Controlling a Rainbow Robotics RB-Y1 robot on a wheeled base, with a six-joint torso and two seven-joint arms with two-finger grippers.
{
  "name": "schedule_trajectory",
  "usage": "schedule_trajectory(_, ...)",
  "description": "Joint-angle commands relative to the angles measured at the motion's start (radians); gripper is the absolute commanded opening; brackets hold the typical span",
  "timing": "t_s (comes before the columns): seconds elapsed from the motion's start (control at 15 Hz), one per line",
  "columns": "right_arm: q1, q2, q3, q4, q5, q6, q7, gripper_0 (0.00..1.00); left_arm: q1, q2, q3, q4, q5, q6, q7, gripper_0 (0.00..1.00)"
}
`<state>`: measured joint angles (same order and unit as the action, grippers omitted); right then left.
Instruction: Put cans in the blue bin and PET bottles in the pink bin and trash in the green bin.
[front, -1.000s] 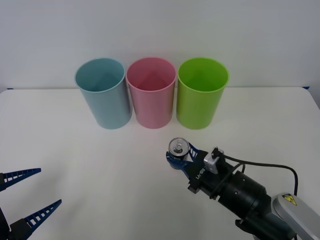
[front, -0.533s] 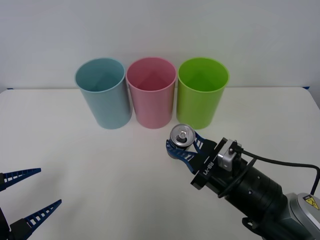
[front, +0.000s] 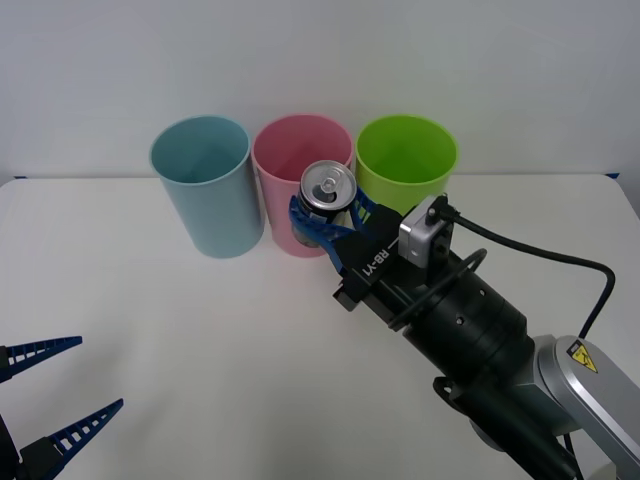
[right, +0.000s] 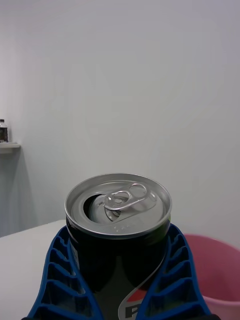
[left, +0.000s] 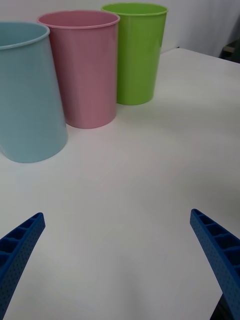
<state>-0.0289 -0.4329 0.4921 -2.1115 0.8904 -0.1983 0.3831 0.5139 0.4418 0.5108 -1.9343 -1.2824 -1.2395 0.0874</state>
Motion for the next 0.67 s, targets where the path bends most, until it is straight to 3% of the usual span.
schedule_trajectory(0.07,-0.146,0.013,0.083,0.019,-0.004,0.148,-0.05,0.0,0.0,0.0,0.0,0.0,0.0,0.0,0.0,1.0)
schedule_trajectory(0.67,-0.502,0.186,0.102,0.352,-0.036,0.244,-0.086,0.0,0.0,0.0,0.0,0.0,0.0,0.0,0.0,1.0)
